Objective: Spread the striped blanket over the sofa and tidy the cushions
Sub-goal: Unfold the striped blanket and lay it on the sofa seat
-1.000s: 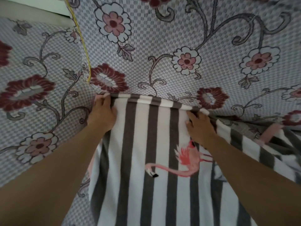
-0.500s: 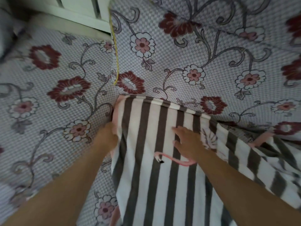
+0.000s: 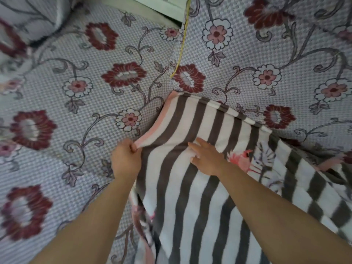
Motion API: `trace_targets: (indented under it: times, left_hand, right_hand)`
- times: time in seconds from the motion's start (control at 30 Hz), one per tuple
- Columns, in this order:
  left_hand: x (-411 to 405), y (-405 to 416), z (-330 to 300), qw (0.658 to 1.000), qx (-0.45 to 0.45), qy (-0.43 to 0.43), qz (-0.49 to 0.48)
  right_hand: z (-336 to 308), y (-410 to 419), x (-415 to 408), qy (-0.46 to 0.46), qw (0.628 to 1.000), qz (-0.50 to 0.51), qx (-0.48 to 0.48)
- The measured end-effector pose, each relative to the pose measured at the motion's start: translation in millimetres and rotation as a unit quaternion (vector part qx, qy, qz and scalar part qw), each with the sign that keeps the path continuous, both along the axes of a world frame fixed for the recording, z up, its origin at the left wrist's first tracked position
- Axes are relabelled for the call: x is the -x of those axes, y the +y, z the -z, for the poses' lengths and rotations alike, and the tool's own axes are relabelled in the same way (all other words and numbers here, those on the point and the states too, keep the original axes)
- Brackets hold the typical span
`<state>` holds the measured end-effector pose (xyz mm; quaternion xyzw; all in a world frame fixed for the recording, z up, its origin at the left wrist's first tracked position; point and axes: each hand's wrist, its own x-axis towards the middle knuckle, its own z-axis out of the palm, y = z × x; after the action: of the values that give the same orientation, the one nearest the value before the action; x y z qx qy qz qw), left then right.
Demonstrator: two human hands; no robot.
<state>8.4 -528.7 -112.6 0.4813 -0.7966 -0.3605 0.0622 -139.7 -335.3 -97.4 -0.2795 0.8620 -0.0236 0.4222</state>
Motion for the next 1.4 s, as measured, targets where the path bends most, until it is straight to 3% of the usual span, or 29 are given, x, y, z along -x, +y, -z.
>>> trace_targets:
  times: [0.07, 0.13, 0.17, 0.3, 0.37, 0.5, 0.63, 0.73, 0.83, 0.97, 1.07, 1.13, 1.2, 1.27, 1.33, 1.4]
  left_hand:
    - [0, -5, -2, 0.984, 0.055, -0.119, 0.118]
    - [8, -1, -5, 0.947, 0.023, -0.238, 0.214]
    - [13, 1, -6, 0.938, 0.011, -0.259, 0.229]
    - [29, 10, 2, 0.942, 0.096, -0.154, 0.282]
    - [44, 10, 8, 0.940, 0.095, -0.133, 0.299]
    - [82, 4, 21, 0.939, 0.024, -0.200, 0.280]
    - [101, 6, 33, 0.921, 0.010, -0.245, 0.303]
    - [105, 0, 29, 0.915, 0.091, -0.215, 0.329]
    - [112, -9, 27, 0.876, 0.254, -0.201, 0.358]
    - [113, 3, 37, 0.839, 0.322, -0.212, 0.383]
    - [121, 11, 50, 0.865, 0.224, -0.159, 0.420]
    - [135, 7, 60, 0.896, 0.092, -0.172, 0.400]
    - [144, 1, 75, 0.904, 0.015, -0.192, 0.381]
    - [143, -5, 89, 0.931, -0.050, -0.146, 0.332]
    - [141, -10, 97, 0.940, -0.058, -0.112, 0.317]
    - [144, -12, 96, 0.935, -0.044, -0.131, 0.327]
  right_hand:
    - [-1, -5, 1, 0.022, 1.000, -0.010, -0.013]
    - [-4, -12, 3, 0.058, 0.998, -0.013, -0.013]
    - [-7, -15, 5, 0.077, 0.997, -0.005, -0.006]
    - [-11, -23, 15, 0.139, 0.990, 0.018, 0.029]
    - [-10, -24, 22, 0.162, 0.986, 0.015, 0.034]
    - [-1, -21, 35, 0.170, 0.985, 0.027, 0.018]
    - [10, -16, 40, 0.161, 0.987, 0.007, 0.012]
    - [15, -15, 42, 0.153, 0.988, 0.012, 0.014]
    - [18, -16, 47, 0.163, 0.986, 0.022, 0.023]
    - [20, -18, 56, 0.158, 0.986, 0.039, 0.018]
    - [23, -18, 65, 0.134, 0.987, 0.083, 0.011]
    - [31, -18, 69, 0.101, 0.990, 0.101, -0.003]
    - [41, -16, 68, 0.083, 0.992, 0.095, -0.018]
    - [52, -15, 67, 0.088, 0.992, 0.088, -0.026]
    - [59, -16, 69, 0.094, 0.991, 0.084, -0.035]
    - [61, -18, 75, 0.083, 0.993, 0.072, -0.051]
